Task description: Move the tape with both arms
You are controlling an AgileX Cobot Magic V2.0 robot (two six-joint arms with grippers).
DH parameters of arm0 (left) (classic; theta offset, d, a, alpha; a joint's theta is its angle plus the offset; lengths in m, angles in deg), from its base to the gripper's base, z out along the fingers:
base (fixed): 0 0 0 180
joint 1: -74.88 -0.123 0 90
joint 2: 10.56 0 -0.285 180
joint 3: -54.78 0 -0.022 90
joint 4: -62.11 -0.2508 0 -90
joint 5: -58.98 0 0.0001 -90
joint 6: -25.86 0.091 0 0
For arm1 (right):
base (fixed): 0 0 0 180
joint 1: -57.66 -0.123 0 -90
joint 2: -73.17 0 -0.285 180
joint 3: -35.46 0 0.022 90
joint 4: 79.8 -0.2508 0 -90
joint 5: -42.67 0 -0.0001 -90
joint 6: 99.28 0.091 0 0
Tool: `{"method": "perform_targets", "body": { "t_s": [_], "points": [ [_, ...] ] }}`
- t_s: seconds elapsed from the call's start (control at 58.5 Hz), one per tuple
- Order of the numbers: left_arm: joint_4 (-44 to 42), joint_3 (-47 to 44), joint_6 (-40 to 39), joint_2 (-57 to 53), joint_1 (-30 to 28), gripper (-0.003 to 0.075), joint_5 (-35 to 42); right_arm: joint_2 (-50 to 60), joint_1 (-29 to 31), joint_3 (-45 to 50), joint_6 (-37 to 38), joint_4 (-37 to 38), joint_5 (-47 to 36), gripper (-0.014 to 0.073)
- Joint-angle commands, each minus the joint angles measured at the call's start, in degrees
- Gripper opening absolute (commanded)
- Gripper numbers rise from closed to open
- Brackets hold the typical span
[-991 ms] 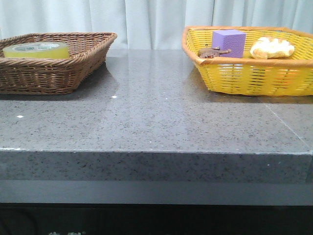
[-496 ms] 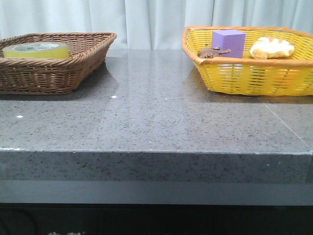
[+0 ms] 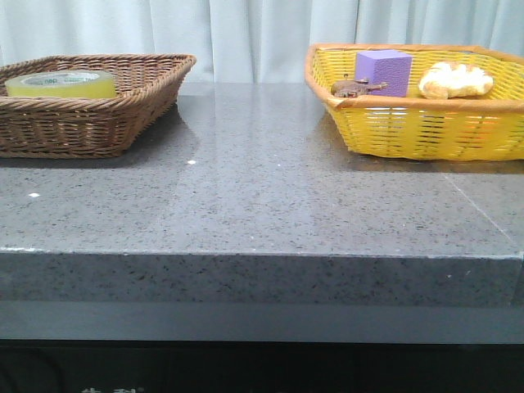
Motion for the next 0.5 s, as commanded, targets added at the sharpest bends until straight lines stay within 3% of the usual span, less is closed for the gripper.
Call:
{"method": "perform_targets", "body": {
  "t_s": [0.0,0.239,0.41,0.479],
  "points": [
    [0.5,-0.7,-0.7,-0.9,-0.2,-0.002,5.8,-0.5,0.2,-1.4,0.0,0.2,-4.8,-0.0078],
    [0.5,-6.5,-0.7,-1.1,-0.2,-0.002,12.0,-0.5,0.2,-1.4,0.0,0.2,-4.7,-0.0078],
    [0.5,-11.7,-0.7,-1.1,-0.2,-0.002,20.4,-0.5,0.2,-1.4,0.0,0.2,-4.5,-0.0078],
    [0.5,-11.6,-0.7,-1.1,-0.2,-0.002,19.9,-0.5,0.2,-1.4,0.0,0.2,-4.5,-0.0078]
  ]
}}
